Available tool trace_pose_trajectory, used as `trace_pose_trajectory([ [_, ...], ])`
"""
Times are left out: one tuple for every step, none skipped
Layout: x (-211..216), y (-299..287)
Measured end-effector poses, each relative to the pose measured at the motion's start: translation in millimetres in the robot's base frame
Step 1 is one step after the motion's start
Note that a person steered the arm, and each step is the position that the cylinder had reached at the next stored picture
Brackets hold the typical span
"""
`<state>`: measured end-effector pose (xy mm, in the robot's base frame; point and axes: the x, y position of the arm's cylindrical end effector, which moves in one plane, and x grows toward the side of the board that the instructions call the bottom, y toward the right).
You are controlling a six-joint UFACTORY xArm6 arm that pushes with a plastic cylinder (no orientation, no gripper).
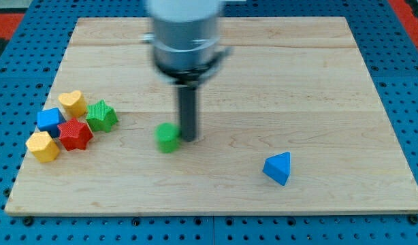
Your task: Move the triangle to the left side
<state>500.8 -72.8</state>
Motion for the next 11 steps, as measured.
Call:
trace_pose_trajectory([
  [37.7,-69.9],
  [41.1,-99.8],
  [28.3,-100.7],
  [22.5,4.1],
  [9.4,109.8],
  [15.1,214.2],
  [51.7,223.6],
  [51.5,119.4],
  [48.9,17.0],
  [53.9,38.3],
  [73.0,90.4],
])
